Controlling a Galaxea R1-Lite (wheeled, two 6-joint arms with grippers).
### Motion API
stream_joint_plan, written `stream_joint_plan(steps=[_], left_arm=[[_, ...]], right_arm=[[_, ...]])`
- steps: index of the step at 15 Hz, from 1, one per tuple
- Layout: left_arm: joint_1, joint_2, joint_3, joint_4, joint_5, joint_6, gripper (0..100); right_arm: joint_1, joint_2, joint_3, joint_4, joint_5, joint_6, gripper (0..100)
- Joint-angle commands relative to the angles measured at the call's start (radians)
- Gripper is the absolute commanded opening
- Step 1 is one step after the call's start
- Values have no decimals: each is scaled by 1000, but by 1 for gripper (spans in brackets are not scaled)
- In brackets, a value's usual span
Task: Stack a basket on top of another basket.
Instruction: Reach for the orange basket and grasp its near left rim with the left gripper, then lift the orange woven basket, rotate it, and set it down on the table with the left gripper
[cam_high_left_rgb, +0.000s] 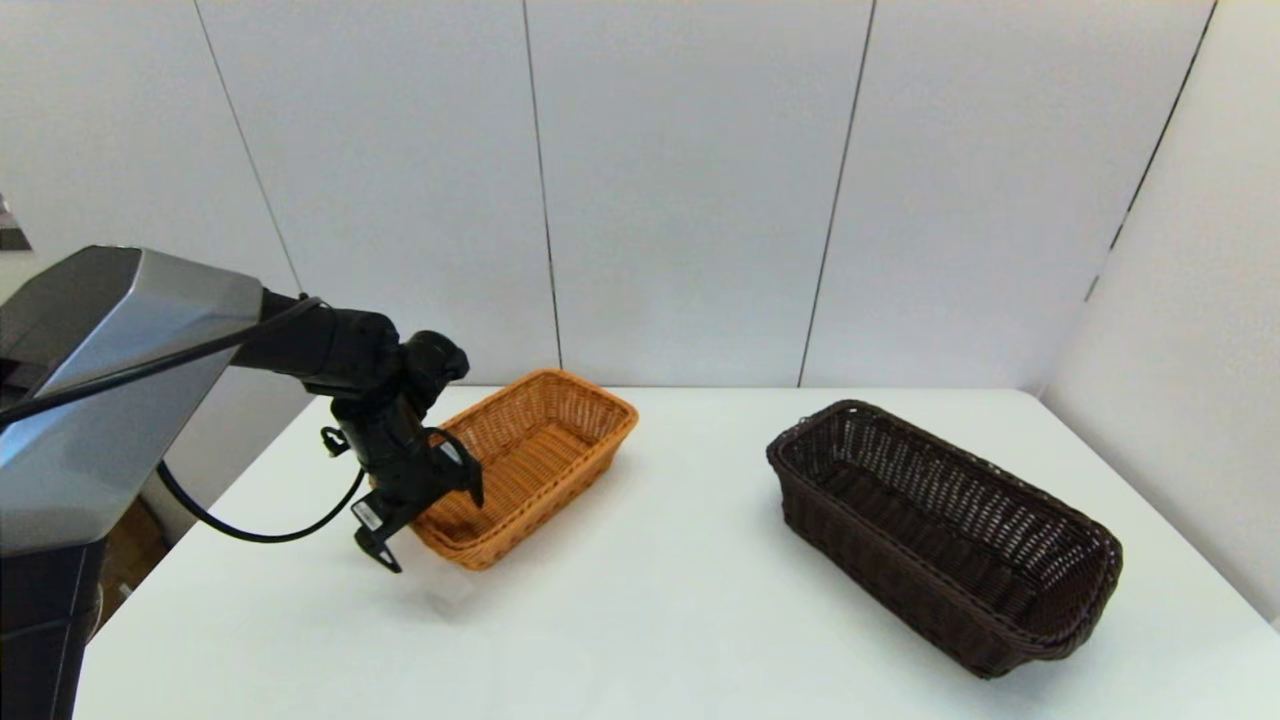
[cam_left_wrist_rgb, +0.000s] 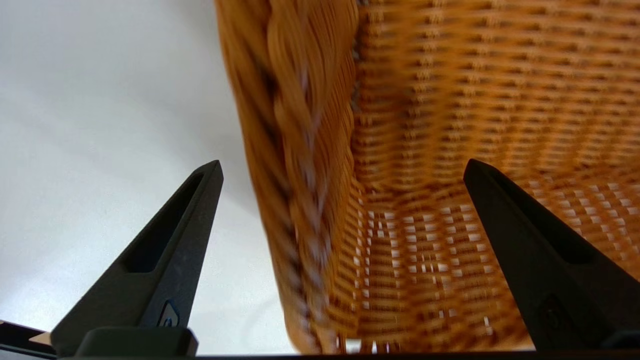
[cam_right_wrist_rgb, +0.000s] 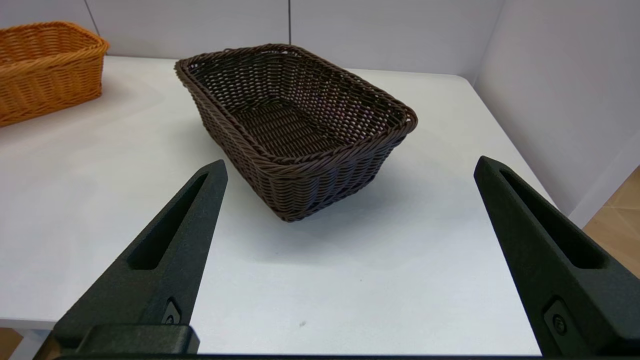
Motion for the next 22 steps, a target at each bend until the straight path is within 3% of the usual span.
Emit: stream_joint_plan(steps=[1,2,15,20,22], left_arm=[[6,35,-6,6,-1,5,100],[6,37,-6,6,-1,7,0],[6,-18,6,0,-3,27,0],[7,-152,83,-105,-153,101,0],[7,-183,98,-115,-165,134,0]], right_arm=[[0,1,0,0,1,-1,100],[0,0,0,0,1,-1,100],[0,0,0,-1,1,1,100],[0,0,0,-1,1,1,100],[0,0,0,-1,1,1,100]])
